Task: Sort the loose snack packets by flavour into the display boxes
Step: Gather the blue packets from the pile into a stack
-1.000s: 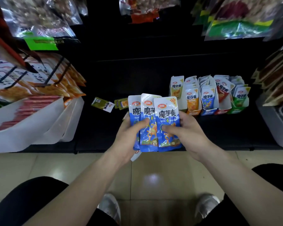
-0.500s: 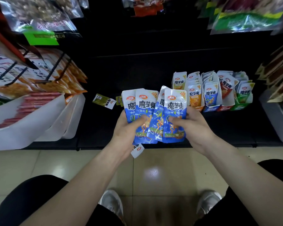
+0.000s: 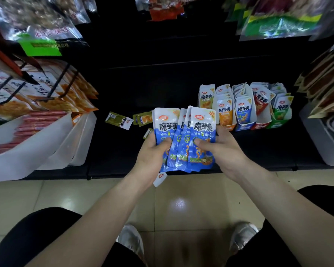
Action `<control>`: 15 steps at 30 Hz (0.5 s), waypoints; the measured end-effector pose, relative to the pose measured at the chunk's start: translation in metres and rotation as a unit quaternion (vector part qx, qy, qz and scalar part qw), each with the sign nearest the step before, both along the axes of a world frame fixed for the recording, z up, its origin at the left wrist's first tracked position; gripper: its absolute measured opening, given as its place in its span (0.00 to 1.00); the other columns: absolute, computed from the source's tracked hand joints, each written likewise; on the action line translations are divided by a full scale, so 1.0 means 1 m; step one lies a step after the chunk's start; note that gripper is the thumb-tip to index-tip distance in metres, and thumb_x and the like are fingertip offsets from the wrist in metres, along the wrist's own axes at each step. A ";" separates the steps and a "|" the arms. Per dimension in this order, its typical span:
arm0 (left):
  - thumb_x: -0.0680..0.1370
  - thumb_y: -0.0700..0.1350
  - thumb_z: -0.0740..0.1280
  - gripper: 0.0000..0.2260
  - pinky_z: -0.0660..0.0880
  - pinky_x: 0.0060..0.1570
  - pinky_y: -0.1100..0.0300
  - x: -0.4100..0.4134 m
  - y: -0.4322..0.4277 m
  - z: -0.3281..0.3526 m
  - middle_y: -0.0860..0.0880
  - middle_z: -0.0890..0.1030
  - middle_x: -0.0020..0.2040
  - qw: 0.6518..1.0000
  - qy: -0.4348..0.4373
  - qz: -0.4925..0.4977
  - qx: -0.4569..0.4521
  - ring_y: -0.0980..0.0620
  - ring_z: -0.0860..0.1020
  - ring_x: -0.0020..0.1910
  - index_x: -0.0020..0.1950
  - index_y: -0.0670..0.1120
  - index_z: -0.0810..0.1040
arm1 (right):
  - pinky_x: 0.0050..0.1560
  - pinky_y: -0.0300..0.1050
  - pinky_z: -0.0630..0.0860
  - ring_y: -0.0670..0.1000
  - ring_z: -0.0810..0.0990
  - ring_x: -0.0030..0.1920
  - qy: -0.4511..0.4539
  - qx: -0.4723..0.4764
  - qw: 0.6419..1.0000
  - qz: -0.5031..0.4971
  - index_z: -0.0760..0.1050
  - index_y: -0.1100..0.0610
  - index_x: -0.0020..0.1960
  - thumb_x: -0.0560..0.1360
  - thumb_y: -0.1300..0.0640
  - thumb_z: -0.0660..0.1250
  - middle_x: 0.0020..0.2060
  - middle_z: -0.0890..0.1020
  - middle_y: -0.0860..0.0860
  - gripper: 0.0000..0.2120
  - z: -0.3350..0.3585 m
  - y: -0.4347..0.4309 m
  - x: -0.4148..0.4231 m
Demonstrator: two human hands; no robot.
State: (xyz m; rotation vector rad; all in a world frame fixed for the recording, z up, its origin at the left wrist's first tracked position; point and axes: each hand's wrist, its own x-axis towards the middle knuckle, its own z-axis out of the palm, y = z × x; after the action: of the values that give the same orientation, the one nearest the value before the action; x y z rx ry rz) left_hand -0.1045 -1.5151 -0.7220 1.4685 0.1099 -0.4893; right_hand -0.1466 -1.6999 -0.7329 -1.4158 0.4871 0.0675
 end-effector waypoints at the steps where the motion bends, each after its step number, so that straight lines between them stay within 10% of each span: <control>1: 0.82 0.37 0.65 0.10 0.82 0.46 0.52 0.000 0.000 0.000 0.49 0.86 0.53 0.999 -0.027 -0.009 0.022 0.48 0.85 0.52 0.62 0.48 0.77 | 0.58 0.64 0.80 0.59 0.85 0.54 0.000 0.002 1.000 0.007 0.76 0.57 0.62 0.76 0.65 0.72 0.52 0.86 0.54 0.16 -0.001 0.000 0.000; 10: 0.81 0.43 0.68 0.13 0.80 0.56 0.52 0.001 -0.005 -0.003 0.51 0.85 0.57 0.996 -0.068 -0.040 0.044 0.52 0.83 0.56 0.65 0.47 0.75 | 0.58 0.64 0.80 0.65 0.82 0.55 0.008 -0.011 1.000 0.022 0.76 0.55 0.61 0.77 0.63 0.71 0.52 0.86 0.54 0.14 0.002 -0.005 -0.001; 15: 0.79 0.41 0.70 0.19 0.78 0.61 0.46 -0.004 -0.020 -0.008 0.48 0.83 0.61 0.993 -0.061 -0.097 0.026 0.50 0.82 0.59 0.69 0.47 0.71 | 0.51 0.51 0.83 0.53 0.85 0.52 -0.013 -0.037 0.999 0.015 0.75 0.50 0.62 0.77 0.60 0.71 0.51 0.86 0.49 0.15 0.005 -0.012 -0.007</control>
State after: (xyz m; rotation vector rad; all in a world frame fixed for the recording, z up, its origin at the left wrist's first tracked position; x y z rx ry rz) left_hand -0.1080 -1.5352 -0.7295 1.5642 -0.1183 -0.5550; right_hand -0.1532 -1.7122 -0.7279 -1.4941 0.4513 0.0565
